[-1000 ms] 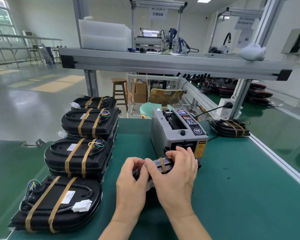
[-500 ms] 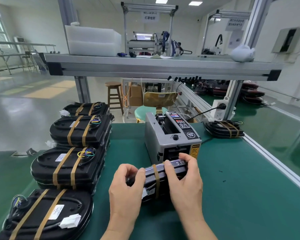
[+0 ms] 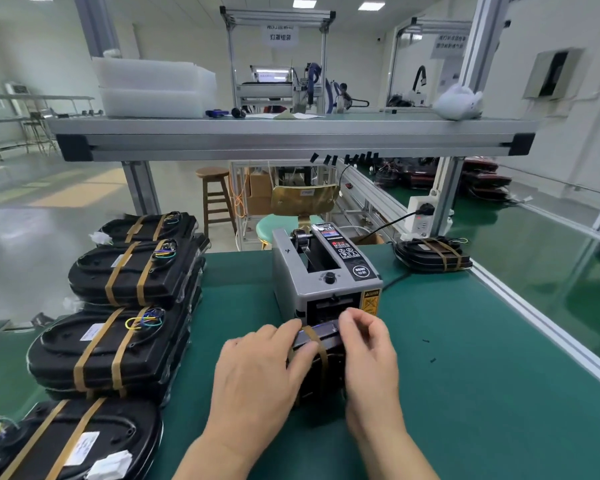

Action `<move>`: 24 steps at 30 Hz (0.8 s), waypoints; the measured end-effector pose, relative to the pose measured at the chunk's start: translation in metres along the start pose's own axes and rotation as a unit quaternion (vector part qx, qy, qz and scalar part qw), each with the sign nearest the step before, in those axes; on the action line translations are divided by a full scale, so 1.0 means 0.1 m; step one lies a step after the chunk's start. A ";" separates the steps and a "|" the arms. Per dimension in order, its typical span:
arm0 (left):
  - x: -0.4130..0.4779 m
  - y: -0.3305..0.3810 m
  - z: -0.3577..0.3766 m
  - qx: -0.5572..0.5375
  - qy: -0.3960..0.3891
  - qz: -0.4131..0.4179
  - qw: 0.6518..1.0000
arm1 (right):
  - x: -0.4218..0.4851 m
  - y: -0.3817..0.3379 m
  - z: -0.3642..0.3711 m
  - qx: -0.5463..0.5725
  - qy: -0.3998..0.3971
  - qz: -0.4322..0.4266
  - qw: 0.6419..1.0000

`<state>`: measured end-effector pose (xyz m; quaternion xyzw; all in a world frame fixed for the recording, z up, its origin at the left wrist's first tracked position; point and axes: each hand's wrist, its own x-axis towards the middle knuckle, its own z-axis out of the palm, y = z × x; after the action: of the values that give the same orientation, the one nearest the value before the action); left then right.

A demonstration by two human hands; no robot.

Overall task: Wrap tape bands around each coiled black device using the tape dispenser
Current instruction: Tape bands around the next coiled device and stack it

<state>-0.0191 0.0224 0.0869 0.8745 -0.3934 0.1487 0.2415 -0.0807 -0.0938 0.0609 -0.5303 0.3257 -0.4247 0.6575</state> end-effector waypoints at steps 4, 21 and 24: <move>-0.02 -0.06 0.05 0.030 -0.023 0.002 0.999 | 0.23 0.00 -0.18 0.055 0.037 0.060 0.996; -0.01 -0.12 0.02 0.002 -0.058 0.006 0.998 | 0.46 -0.05 -0.02 -0.015 0.017 0.119 0.993; -0.02 -0.12 0.02 -0.007 -0.058 0.007 0.998 | 0.47 -0.08 0.00 -0.032 0.016 0.125 0.991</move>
<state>-0.0113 0.0295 0.0808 0.8771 -0.4141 0.0971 0.2232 -0.0625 -0.1373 0.0695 -0.4991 0.4134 -0.3370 0.6830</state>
